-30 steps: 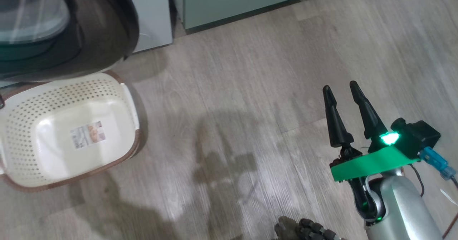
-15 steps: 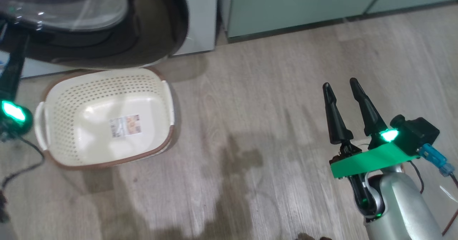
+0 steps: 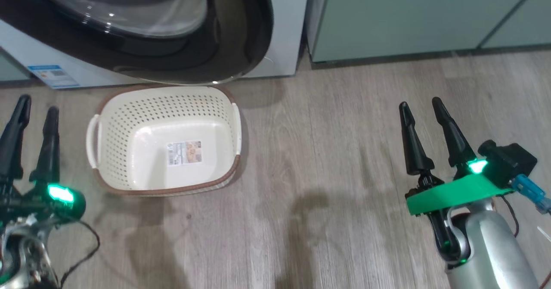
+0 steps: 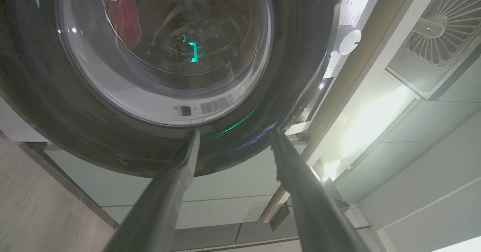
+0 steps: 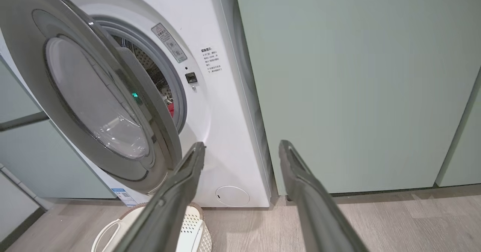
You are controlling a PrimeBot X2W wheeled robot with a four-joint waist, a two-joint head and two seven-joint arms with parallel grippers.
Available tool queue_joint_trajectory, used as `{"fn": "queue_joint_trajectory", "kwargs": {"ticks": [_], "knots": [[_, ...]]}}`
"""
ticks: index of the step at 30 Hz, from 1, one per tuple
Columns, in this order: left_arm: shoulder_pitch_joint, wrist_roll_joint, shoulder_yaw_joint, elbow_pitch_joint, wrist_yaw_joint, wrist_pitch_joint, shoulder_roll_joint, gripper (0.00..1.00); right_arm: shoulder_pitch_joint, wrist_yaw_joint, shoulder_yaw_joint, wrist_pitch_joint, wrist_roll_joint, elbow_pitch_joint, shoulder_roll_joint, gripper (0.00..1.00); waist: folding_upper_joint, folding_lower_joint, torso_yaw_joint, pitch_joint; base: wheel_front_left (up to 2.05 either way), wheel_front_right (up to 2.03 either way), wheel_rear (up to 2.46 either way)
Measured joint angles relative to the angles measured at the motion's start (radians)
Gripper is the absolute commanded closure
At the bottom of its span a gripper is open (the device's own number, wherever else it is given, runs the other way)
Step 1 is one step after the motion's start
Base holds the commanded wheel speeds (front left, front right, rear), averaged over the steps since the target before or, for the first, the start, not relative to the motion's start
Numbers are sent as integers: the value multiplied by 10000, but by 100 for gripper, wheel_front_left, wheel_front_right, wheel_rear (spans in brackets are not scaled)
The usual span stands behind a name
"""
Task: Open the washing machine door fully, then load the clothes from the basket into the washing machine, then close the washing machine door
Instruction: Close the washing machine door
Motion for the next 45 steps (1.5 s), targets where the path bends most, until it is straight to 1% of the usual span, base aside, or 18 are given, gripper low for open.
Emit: {"fn": "queue_joint_trajectory", "kwargs": {"ticks": [3,7,10,11,13,16,18,20,21,22,25,27,32,34,37,40,45], "knots": [[413,134,-21,-299,0,-247,-117,0,82,0,-105,161,-58,-31,0,0,0,0,169,-173,0,0,0],[956,236,-278,-608,0,-612,-146,0,278,0,-176,251,-59,-75,0,0,0,0,315,-389,0,0,0],[1268,579,-625,-859,0,-1252,-157,0,417,0,-201,322,-115,-119,0,0,0,0,374,-521,0,0,0],[1330,855,-715,-1011,0,-1482,-161,0,443,0,-222,359,-146,-132,0,0,0,0,391,-559,0,0,0],[1364,1641,-861,-1321,0,-2205,-163,0,443,0,-249,410,-148,-157,0,0,0,0,419,-635,0,0,0],[1356,3235,-1118,-2019,0,-3354,-159,0,447,0,-359,510,-263,-282,0,0,0,0,456,-734,0,0,0],[1342,4583,-1463,-2410,-2,-4128,-92,0,448,0,-428,539,-362,-382,0,0,0,0,466,-784,0,0,0],[1297,5651,-1772,-2654,-2,-4951,-54,0,449,0,-527,637,-458,-497,0,0,0,0,484,-818,0,0,0],[1290,6431,-1964,-2708,-2,-5350,90,0,449,0,-568,721,-502,-564,0,0,0,0,492,-827,0,0,0],[1290,6431,-1964,-2708,-2,-5350,90,0,449,0,-568,721,-502,-564,0,0,0,0,492,-827,0,0,0],[1257,8370,-2368,-2757,-2,-6320,441,0,449,0,-612,823,-583,-686,0,0,0,0,512,-861,0,0,0],[1242,9563,-2663,-2752,27,-6717,604,0,458,0,-627,849,-585,-748,0,0,0,0,514,-890,0,0,0],[1392,12577,-3565,-2533,828,-7231,941,0,626,0,-621,938,-606,-809,0,0,0,0,485,-985,0,0,0],[1634,13453,-3917,-2464,1179,-7352,1007,0,695,0,-627,943,-675,-815,0,0,0,0,495,-1041,0,0,0],[2052,14385,-4339,-2226,1499,-7440,1062,0,814,0,-637,1028,-677,-849,0,0,0,0,562,-1114,0,0,0],[2311,14976,-4617,-1906,1693,-7442,1170,0,847,0,-639,1043,-748,-849,0,0,0,0,645,-1203,0,0,0],[2425,15451,-4826,-1553,1858,-7542,1250,0,1010,0,-644,1135,-761,-855,0,0,0,0,782,-1361,0,0,0]]}}
